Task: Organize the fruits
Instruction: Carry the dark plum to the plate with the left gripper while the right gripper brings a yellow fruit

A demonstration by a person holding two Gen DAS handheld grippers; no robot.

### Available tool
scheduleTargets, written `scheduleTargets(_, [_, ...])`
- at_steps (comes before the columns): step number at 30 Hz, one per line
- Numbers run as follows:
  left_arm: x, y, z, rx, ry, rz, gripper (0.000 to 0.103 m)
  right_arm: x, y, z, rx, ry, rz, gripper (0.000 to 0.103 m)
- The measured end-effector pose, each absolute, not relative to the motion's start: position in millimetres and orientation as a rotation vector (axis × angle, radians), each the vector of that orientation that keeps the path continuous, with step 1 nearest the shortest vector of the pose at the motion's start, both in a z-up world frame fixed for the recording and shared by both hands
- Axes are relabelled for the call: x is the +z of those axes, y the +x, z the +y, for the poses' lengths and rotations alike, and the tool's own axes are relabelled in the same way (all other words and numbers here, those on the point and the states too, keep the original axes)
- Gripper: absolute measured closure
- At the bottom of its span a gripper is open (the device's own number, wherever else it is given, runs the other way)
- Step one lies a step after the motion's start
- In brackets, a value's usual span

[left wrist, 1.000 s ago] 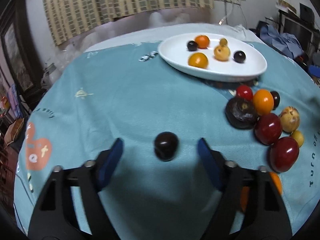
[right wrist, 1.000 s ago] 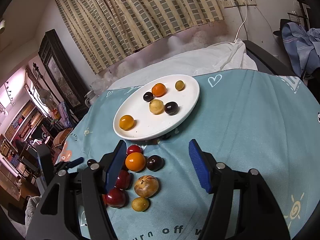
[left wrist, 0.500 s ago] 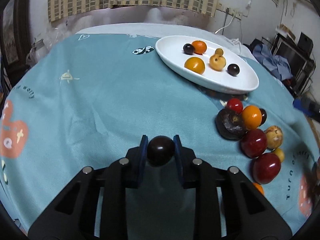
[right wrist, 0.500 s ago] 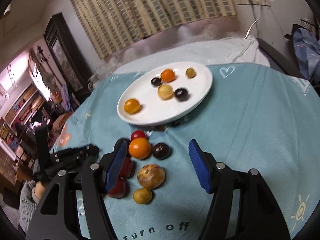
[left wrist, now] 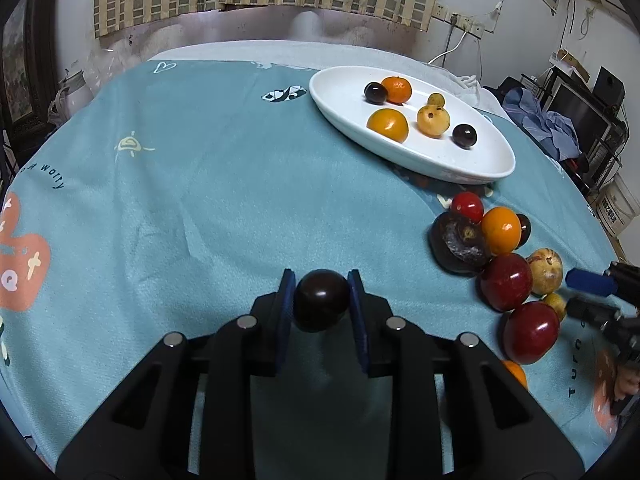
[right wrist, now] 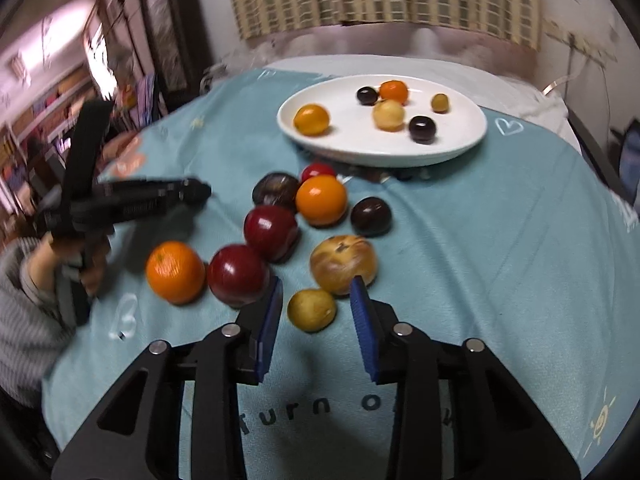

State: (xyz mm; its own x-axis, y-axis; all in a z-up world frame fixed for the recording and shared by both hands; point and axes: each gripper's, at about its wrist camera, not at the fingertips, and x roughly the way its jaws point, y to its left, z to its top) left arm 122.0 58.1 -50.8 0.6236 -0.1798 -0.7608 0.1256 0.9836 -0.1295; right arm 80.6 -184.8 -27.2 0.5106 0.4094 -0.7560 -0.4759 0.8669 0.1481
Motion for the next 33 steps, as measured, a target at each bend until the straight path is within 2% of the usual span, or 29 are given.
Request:
scheduleTargets(9, [-52, 122, 58, -0.177, -0.062, 0.885, 0.076, -44, 81, -174, 0.500, -0.175, 0.904, 0.075])
scheduleTargets(18, [-47, 118, 58, -0.194, -0.064, 0.862, 0.077, -40, 79, -175, 0.523, -0.171, 0.897, 0.076])
scheduleTargets(25, [-18, 117, 52, -0.209, -0.064, 0.776, 0.077, 4, 78, -201, 0.558, -0.024, 0.773, 0.076])
scheduleTargets(33, [29, 179, 9, -0.256, -0.041, 0.729, 0.077, 46, 146, -203, 0.466, 0.016, 0.740, 0.076])
